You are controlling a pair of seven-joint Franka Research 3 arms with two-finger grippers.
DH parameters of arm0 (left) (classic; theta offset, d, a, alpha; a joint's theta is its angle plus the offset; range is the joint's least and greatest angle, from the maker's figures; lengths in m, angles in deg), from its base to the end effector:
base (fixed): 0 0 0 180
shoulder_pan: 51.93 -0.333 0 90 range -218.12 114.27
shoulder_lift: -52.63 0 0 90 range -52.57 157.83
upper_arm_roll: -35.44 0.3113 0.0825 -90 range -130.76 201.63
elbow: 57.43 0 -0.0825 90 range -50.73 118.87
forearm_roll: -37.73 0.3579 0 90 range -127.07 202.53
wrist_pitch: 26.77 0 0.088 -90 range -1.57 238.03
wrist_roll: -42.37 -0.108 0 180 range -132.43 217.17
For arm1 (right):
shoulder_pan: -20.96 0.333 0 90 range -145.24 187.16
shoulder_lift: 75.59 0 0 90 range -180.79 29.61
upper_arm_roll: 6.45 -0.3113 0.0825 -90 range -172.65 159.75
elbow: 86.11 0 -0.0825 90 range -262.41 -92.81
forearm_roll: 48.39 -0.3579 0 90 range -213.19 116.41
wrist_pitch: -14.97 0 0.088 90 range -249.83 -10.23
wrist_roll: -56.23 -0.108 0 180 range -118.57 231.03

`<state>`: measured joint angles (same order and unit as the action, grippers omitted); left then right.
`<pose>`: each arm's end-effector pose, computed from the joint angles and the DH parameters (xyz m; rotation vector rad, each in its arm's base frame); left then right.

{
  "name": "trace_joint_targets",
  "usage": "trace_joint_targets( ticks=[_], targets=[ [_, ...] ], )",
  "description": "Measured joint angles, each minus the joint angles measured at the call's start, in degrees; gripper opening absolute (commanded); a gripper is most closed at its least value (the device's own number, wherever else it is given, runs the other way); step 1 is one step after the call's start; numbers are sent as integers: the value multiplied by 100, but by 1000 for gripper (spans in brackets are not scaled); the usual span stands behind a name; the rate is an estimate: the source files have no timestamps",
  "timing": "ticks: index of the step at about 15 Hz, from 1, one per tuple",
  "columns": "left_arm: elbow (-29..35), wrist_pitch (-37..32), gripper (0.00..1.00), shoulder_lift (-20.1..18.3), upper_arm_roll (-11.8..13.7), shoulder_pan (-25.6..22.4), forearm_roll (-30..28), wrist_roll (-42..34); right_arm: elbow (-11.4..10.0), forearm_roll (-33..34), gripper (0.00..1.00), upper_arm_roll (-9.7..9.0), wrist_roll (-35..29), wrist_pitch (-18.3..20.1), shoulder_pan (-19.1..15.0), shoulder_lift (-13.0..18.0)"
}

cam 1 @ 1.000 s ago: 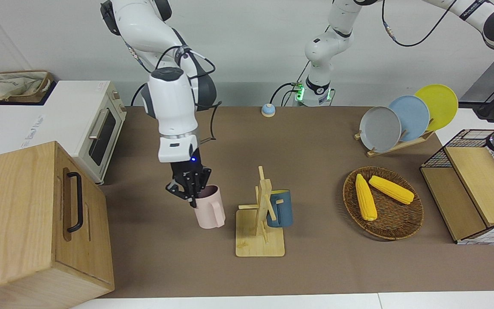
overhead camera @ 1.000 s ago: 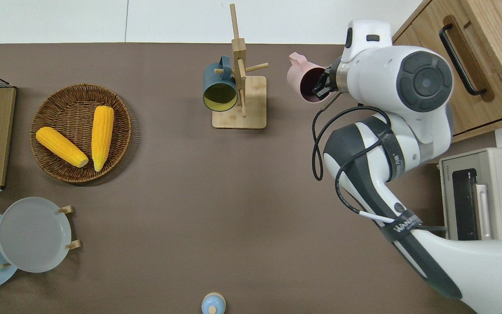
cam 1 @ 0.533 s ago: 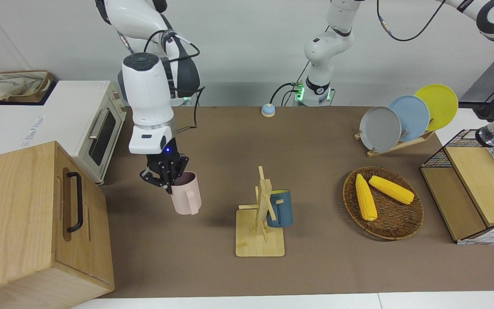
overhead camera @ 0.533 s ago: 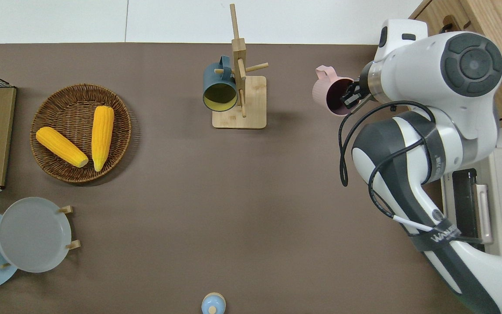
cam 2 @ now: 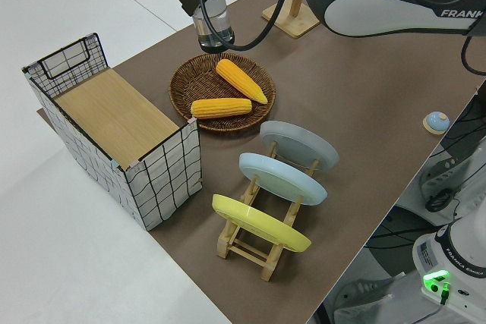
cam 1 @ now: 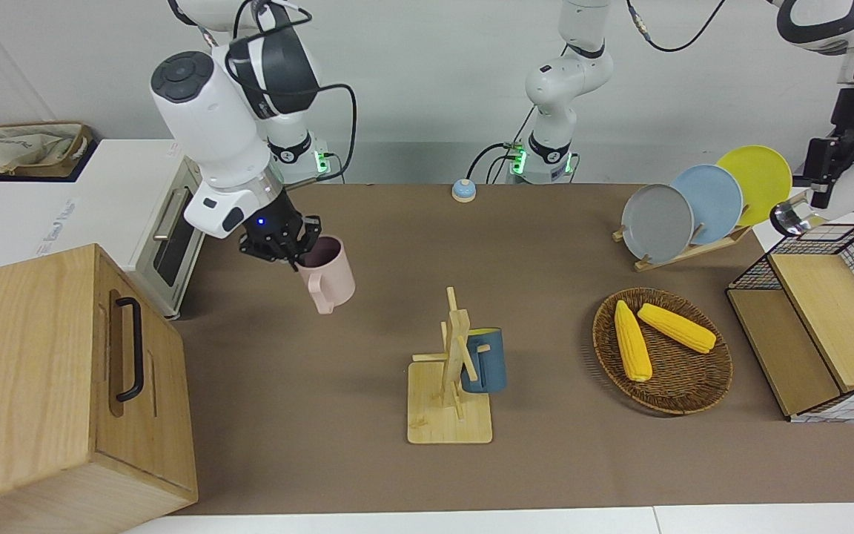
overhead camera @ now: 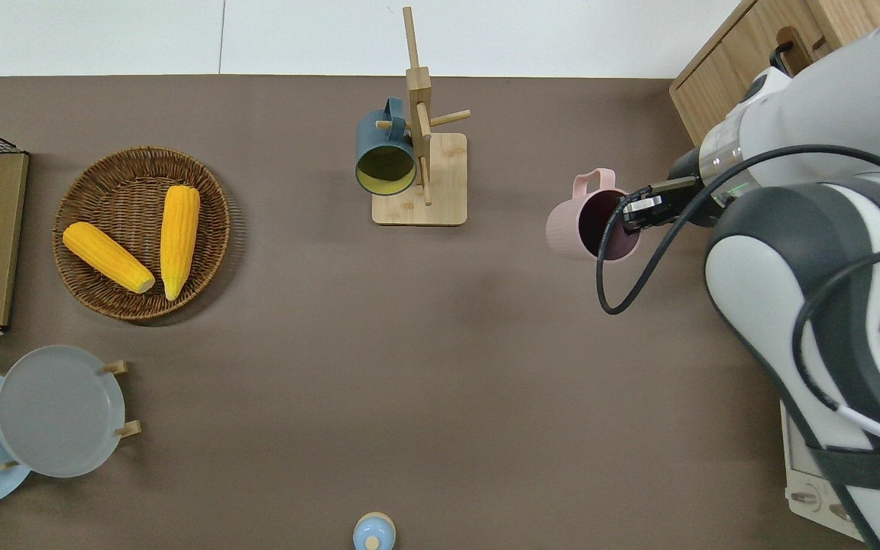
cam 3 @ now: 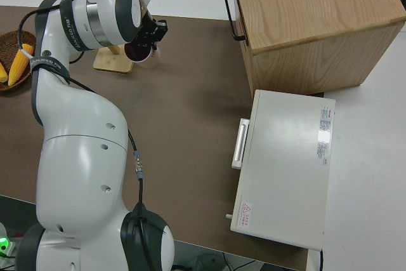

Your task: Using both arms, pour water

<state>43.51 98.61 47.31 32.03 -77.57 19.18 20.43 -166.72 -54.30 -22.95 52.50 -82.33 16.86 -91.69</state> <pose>0.5121 0.1948 0.6493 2.9197 0.1784 0.8895 0.6060 0.1191 0.5497 -2.9531 -0.1888 0.0057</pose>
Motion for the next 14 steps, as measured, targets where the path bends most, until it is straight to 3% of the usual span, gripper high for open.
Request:
trace_joint_targets(
  ticks=[2, 4, 11, 14],
  targets=[
    [292, -2, 0, -234, -91, 1, 70, 95, -1, -473, 0, 21, -686, 303, 58, 89],
    [638, -3, 0, -524, -130, 2, 94, 121, -4, -640, 0, -36, -1466, 361, 258, 124],
    [1656, 46, 0, -1347, -502, 6, 108, 451, -4, -1475, 0, -205, -2896, 296, 949, 136],
    [1932, 67, 0, -1522, -653, 8, 108, 483, -7, -1488, 0, -424, -3350, 81, 1106, 136]
  ],
)
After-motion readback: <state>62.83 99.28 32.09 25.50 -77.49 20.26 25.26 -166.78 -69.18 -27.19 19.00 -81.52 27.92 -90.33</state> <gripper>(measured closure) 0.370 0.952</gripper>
